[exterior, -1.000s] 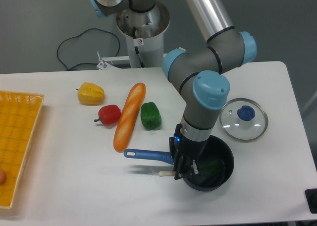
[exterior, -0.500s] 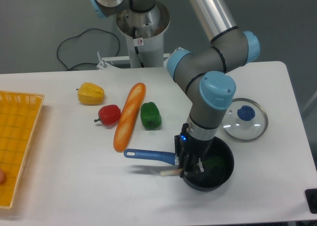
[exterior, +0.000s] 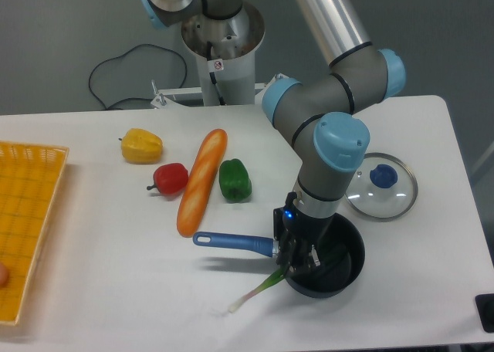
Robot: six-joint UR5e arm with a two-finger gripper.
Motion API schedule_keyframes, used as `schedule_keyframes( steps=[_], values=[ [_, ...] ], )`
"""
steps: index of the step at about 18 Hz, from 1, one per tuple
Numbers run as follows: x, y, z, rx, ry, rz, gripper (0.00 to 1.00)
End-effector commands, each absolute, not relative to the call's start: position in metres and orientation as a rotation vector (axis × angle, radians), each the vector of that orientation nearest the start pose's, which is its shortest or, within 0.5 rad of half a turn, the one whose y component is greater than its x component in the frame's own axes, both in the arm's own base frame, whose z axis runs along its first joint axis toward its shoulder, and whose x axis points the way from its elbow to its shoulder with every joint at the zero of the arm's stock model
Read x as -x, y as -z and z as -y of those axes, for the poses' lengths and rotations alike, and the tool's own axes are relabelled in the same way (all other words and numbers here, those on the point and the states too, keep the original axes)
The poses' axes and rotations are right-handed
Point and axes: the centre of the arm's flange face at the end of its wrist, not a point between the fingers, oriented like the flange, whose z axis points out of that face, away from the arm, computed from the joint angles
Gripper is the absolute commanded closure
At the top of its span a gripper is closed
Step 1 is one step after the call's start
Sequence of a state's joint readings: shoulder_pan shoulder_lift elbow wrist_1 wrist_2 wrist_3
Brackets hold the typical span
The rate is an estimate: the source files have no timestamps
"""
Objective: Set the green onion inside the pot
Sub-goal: 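Open the gripper to release the onions inside the saucepan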
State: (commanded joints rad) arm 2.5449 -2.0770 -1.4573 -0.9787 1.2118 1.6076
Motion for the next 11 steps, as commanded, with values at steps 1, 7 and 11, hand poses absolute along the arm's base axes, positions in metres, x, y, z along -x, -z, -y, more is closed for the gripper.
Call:
schedule_keyframes(
  steps=[1,7,11],
  values=[
    [0.472,-0.312,-0.524,2.588,-0.126,-0.901,0.56],
    [0.472,-0.322,-0.521,2.588,-0.142,-0.891,0.00],
    [0.475,-0.341,-0.505,2.593,-0.171,-0.864,0.00]
  ],
)
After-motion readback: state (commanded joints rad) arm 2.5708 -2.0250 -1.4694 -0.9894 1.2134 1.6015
